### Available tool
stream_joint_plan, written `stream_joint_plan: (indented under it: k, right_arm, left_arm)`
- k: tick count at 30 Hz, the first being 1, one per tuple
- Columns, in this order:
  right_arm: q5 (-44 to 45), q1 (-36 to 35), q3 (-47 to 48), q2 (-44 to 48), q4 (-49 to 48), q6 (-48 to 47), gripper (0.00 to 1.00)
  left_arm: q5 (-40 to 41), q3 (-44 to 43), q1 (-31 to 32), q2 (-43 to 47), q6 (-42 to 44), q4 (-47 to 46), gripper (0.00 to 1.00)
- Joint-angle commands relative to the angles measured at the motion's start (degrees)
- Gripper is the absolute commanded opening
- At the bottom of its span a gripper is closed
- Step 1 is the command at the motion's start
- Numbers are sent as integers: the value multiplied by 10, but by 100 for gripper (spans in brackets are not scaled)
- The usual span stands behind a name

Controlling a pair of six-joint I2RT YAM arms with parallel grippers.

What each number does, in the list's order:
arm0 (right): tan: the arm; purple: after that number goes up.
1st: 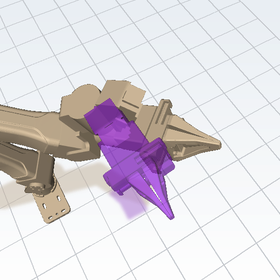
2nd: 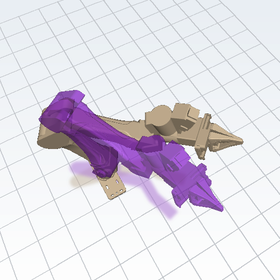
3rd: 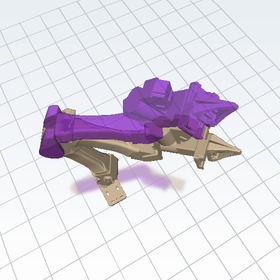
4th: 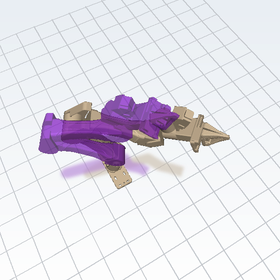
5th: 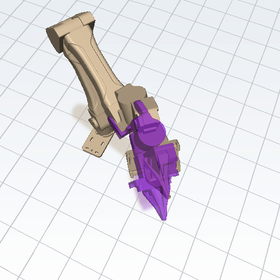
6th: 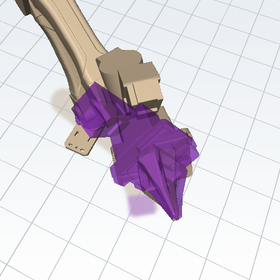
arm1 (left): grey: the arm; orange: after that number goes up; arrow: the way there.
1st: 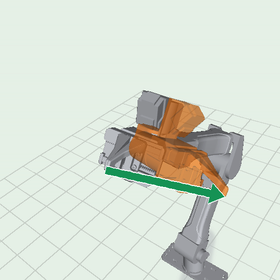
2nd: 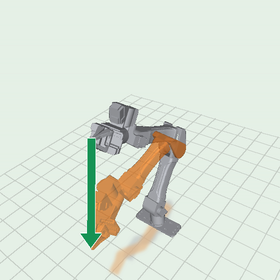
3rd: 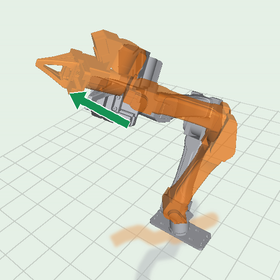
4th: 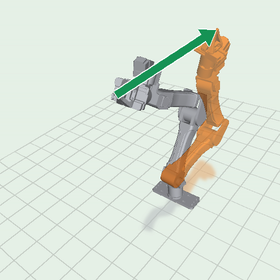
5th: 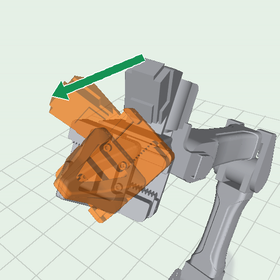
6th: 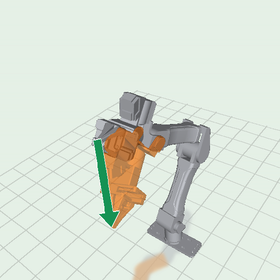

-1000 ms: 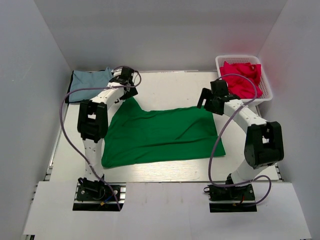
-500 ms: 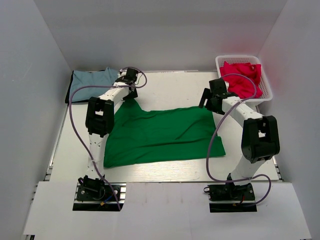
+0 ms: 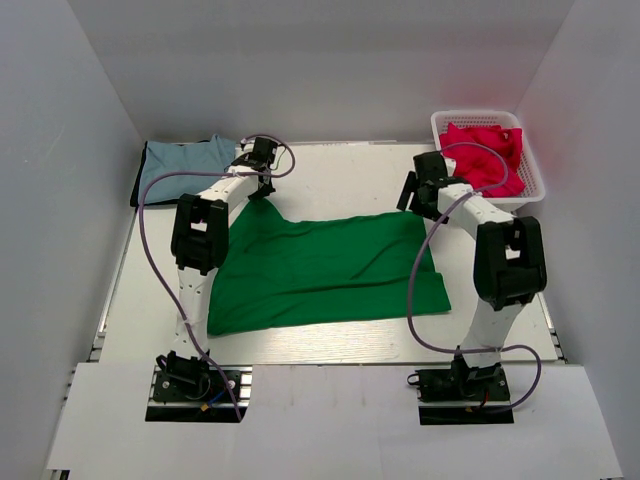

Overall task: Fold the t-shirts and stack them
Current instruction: Grap the side of the flattened tshirt furthest away from the robot with both arms

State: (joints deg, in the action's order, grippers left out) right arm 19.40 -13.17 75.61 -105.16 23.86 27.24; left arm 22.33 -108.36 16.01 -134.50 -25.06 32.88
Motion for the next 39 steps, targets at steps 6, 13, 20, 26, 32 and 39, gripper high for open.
stream_joint_plan:
  k: [6,13,20,26,32,39]
  right_arm:
    - [22,3,97,-86,-18,30,90]
    - [40,1,117,-134,-21,34,83]
    - [42,0,120,-163,-33,35,68]
    - [46,2,130,-175,-25,33,27]
    - [60,-2,125,-160,-31,13,0]
    - [38,-5,51,-79,-98,-27,0]
  left_arm:
    - [18,-6,-2,26,36,-10,0]
    - [42,-19,-2,36,48,-16,0]
    - [67,-19,3,36,69,-36,0]
    - [73,-19,3,36,99,-63,0]
    - [79,-29,9,41,128,-77,0]
    - [97,22,14,104,130,-77,0]
